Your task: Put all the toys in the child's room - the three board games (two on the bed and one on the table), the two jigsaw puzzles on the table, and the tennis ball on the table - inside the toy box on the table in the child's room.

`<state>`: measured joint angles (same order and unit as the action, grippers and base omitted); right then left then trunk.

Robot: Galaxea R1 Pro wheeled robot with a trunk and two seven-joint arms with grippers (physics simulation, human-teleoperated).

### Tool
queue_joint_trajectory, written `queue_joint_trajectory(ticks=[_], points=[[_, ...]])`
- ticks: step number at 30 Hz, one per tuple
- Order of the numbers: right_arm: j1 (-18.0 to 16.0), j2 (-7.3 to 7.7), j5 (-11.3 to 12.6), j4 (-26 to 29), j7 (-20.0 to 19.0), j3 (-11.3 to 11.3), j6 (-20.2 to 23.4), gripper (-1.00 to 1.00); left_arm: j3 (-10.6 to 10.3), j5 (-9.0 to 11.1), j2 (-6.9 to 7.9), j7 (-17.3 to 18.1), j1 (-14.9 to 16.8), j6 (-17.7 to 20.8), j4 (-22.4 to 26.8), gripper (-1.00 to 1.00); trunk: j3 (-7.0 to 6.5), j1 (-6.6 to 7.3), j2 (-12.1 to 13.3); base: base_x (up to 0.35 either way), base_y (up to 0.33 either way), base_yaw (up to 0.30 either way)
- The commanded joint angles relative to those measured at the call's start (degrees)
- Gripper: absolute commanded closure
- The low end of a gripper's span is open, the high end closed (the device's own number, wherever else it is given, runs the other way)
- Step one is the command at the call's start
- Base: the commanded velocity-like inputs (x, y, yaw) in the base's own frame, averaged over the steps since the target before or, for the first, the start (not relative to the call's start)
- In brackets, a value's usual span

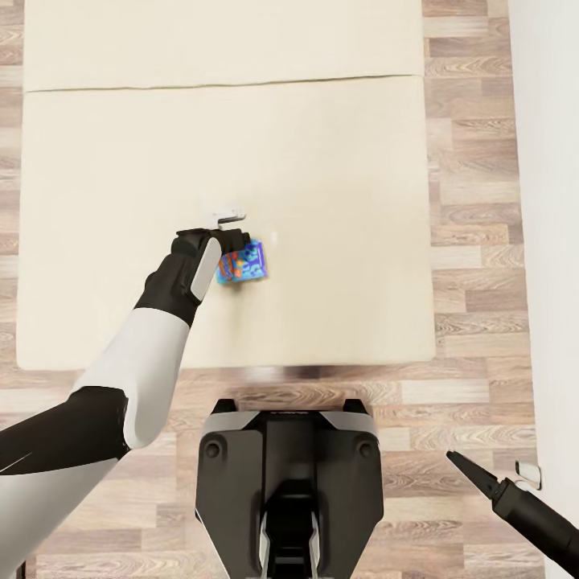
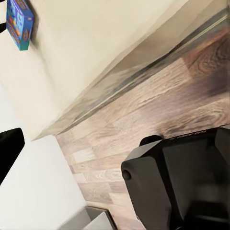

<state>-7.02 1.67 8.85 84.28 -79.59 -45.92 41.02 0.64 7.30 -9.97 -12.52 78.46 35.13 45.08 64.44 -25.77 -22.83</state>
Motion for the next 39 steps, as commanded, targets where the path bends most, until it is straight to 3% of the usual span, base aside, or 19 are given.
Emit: queue_joint_trajectory(ticks=[1,18,39], points=[[-0.01,0.0,0.12,0.0,-0.17,-0.04,0.51,-1.0,0.06,0.61,-0.03,-0.4,0.02,0.2,0.06,-1.0,0.06,-0.02,-0.09,-0.137,0.0,0.0],[-0.01,0.0,0.12,0.0,-0.21,-0.05,0.45,-1.0,0.06,0.61,-0.03,-0.4,0.01,0.2,0.06,-1.0,0.07,-0.02,-0.09,-0.104,-0.001,0.0],[-0.01,0.0,0.16,0.0,-0.23,-0.05,0.46,-1.0,0.06,0.59,-0.03,-0.4,0.03,0.23,0.03,-1.0,0.07,-0.02,-0.09,-0.199,-0.04,0.0]])
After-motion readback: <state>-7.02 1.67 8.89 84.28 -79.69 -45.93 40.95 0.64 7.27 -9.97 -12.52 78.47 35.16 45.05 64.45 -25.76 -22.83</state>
